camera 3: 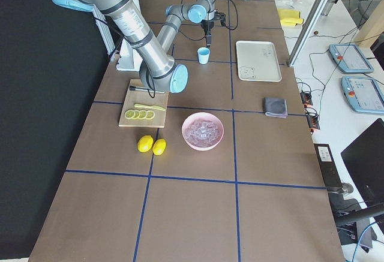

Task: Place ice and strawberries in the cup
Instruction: 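Move the right gripper back toward the pink bowl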

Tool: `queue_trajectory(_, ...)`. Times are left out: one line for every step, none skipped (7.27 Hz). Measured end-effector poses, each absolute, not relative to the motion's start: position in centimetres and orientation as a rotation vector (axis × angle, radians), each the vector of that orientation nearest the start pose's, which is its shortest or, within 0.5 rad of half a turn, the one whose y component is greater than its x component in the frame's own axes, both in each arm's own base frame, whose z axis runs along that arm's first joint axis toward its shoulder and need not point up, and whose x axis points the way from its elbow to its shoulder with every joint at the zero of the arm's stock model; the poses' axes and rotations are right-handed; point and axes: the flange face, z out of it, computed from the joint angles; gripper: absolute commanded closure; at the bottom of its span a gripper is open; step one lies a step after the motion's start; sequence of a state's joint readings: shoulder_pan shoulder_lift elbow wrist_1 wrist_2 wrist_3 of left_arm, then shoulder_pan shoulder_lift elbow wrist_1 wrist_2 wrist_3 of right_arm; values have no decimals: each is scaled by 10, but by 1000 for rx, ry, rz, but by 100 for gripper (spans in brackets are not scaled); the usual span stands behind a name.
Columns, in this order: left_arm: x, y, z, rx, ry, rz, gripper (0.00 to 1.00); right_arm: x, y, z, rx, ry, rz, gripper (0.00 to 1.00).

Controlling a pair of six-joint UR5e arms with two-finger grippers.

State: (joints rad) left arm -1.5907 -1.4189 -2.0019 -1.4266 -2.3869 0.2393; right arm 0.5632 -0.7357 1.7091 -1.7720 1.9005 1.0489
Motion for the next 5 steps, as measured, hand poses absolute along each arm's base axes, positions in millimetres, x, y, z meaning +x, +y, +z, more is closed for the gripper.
queue_trajectory(-69,-419,529,232,794,262,0,-482,-457,133,141,-825,-94,0)
queue_trajectory(-69,-419,529,232,794,262,0,-445,-467,152,152,-832,-117,0)
queue_trajectory(-69,-419,529,233,794,262,0,-400,-477,178,167,-833,-155,0)
queue_trajectory(-69,-419,529,233,794,262,0,-359,-483,204,184,-828,-197,0)
queue_trajectory(-69,-419,529,233,794,262,0,-321,-485,234,207,-811,-252,0)
